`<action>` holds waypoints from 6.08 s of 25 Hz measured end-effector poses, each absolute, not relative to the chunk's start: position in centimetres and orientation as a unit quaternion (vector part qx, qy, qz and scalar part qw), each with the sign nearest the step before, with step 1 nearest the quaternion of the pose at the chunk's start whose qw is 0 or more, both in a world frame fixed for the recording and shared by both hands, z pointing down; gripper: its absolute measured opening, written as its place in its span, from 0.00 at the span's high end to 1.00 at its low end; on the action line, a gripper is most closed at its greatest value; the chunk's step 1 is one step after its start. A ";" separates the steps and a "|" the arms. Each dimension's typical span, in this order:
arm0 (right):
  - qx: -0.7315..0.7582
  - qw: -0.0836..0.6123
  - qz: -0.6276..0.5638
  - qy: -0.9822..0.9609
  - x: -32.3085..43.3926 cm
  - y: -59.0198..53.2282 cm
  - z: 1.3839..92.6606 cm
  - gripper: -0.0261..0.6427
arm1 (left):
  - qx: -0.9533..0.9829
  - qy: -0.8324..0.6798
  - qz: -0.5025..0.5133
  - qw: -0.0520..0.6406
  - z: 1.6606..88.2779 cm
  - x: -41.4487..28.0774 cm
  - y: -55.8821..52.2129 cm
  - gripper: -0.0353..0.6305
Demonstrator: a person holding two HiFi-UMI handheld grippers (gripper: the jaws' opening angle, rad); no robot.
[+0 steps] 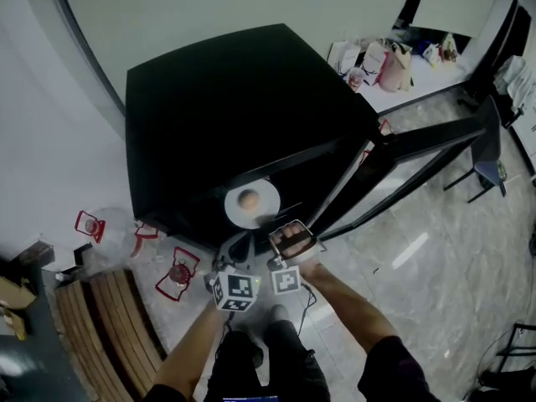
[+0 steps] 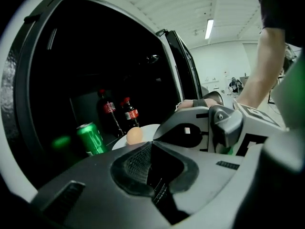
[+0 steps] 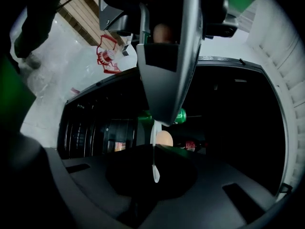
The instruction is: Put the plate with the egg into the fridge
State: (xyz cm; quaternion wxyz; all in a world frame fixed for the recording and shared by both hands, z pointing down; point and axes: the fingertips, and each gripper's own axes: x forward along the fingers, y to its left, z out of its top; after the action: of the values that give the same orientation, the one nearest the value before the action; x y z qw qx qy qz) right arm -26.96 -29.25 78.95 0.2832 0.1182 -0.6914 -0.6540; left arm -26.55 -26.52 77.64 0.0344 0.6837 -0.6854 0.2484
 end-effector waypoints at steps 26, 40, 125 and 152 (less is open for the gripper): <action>0.157 0.302 -0.464 -0.818 -22.7 -29.8 78.6 0.85 | 0.660 -0.697 0.254 0.116 80.4 -26.6 -27.4 0.93; 0.318 0.209 0.018 -0.925 -17.2 -23.0 61.5 0.85 | 0.679 -0.709 0.173 0.087 60.9 -23.4 -18.7 0.93; 0.392 0.199 0.091 -0.894 27.5 -45.6 57.2 0.53 | 0.821 -0.546 0.145 0.078 53.8 17.5 -39.0 0.93; 0.238 0.132 0.065 -0.960 12.7 -5.3 54.7 0.53 | 0.745 -0.645 0.112 0.125 55.2 3.8 -6.0 0.93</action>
State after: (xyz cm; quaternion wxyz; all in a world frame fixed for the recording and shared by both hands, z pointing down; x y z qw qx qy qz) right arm 12.70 -5.35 54.74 0.1323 0.2377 -0.9601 0.0648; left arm 3.84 -6.05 55.17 0.1251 0.7450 -0.6455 0.1123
